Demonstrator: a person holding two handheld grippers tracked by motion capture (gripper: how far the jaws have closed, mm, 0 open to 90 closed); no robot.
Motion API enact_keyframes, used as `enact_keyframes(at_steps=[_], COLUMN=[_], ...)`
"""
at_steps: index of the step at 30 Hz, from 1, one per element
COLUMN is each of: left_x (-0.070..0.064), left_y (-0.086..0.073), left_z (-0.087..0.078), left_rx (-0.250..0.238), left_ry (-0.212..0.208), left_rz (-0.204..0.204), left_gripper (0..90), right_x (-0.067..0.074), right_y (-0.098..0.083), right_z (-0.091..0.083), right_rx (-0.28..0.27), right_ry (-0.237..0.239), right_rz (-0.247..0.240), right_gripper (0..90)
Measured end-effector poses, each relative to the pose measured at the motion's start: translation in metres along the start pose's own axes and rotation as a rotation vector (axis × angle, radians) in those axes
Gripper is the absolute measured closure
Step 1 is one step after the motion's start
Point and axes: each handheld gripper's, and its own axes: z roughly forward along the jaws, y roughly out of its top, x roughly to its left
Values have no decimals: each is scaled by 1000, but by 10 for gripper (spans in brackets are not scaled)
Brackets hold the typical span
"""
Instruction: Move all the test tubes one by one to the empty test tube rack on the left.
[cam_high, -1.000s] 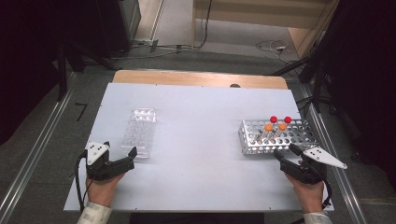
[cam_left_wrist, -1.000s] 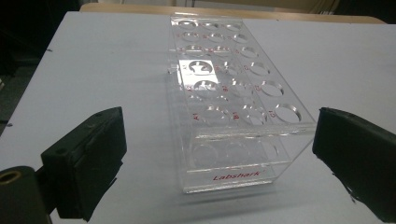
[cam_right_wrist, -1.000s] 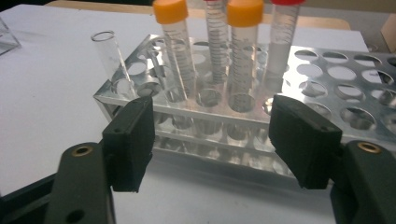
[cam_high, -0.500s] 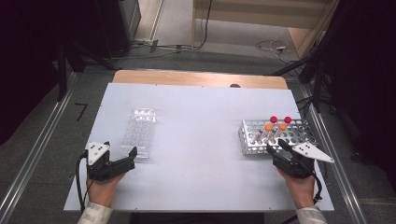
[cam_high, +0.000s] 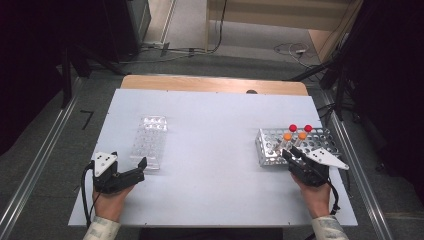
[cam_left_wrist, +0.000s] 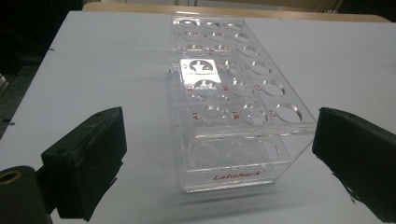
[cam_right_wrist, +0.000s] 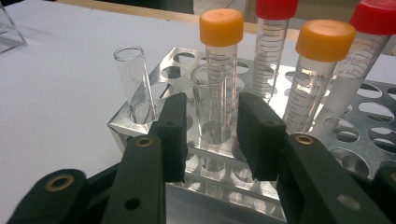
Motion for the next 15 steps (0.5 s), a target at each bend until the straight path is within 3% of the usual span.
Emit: enact_keyframes(at_steps=[15], left_x=[-1], left_y=[0], left_z=[0], left_rx=[-3], left_ry=[4], left_rz=[7], left_gripper=[32], right_x=[0], right_y=[0], right_z=[3], right_rx=[-4], right_ry=[-3], right_rz=[-7], right_gripper=[720])
